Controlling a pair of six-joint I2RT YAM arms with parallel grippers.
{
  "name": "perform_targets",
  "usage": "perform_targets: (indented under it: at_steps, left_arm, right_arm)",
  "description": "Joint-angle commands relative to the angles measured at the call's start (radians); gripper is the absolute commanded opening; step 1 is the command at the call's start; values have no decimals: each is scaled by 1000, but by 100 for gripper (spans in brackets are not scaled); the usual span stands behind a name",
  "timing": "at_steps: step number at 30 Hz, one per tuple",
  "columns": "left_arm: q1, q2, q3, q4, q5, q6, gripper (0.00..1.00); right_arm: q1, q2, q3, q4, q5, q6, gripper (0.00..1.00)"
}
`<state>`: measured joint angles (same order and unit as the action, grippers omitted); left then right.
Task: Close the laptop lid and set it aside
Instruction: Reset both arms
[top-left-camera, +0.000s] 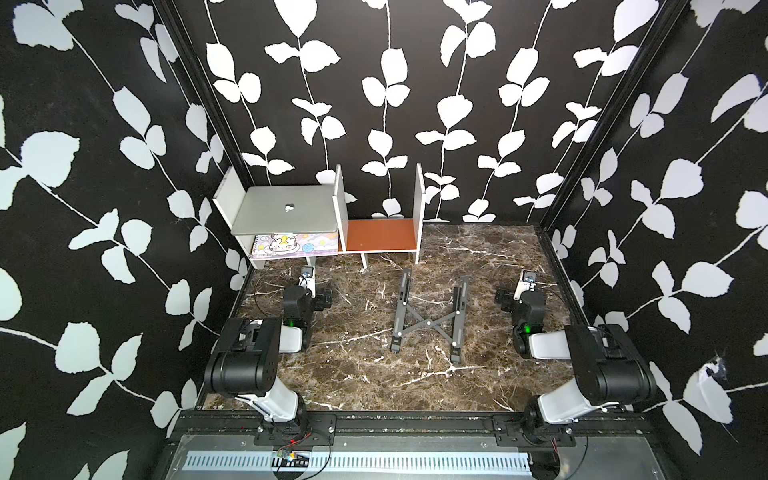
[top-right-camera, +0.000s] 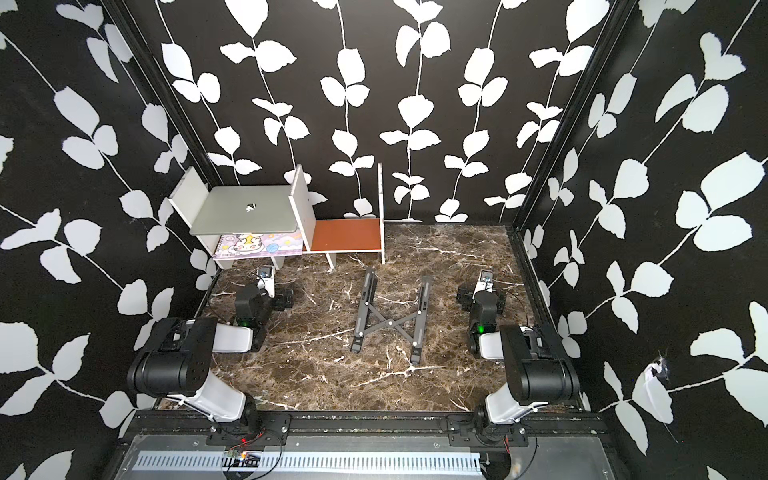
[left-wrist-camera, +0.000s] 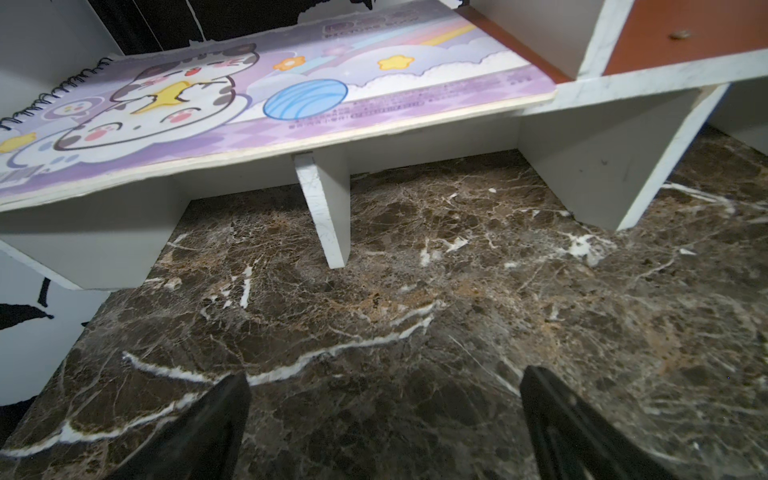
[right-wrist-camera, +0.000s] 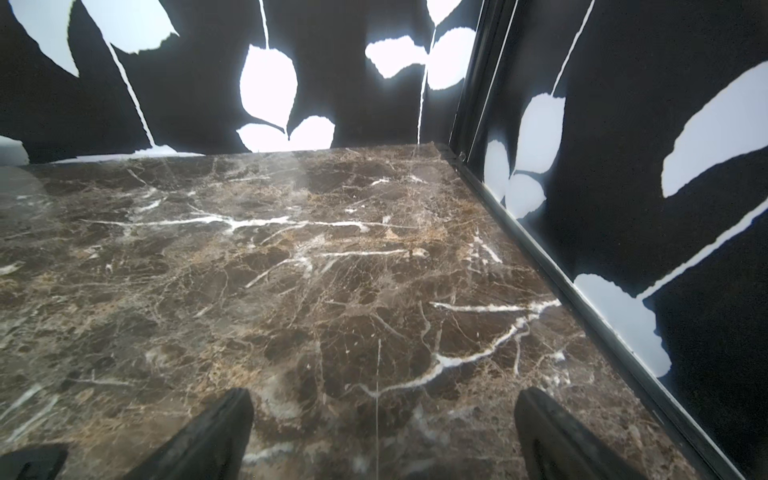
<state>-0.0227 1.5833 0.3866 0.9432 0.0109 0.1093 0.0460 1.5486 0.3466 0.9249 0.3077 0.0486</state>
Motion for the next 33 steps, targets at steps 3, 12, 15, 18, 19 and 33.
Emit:
perform_targets:
  at_steps: [3, 12, 15, 18, 19, 33]
  left_arm:
    - [0, -7, 12, 4, 12, 9, 99]
    - [0, -6, 13, 3, 11, 9, 99]
    - [-1, -8, 5, 13, 11, 9, 99]
    - [-1, -7, -58, 127, 30, 15, 99]
    - [0, -1, -99, 219, 37, 17, 99]
    - [0, 39, -207, 459, -9, 4, 99]
  right_arm:
    - [2, 0, 5, 63, -7, -11, 100]
    - [2, 1, 5, 65, -7, -10, 100]
    - [1, 1, 4, 65, -7, -10, 100]
    - [2, 1, 5, 65, -6, -10, 100]
    - [1, 1, 5, 64, -7, -10, 100]
    - [2, 1, 5, 64, -7, -10, 100]
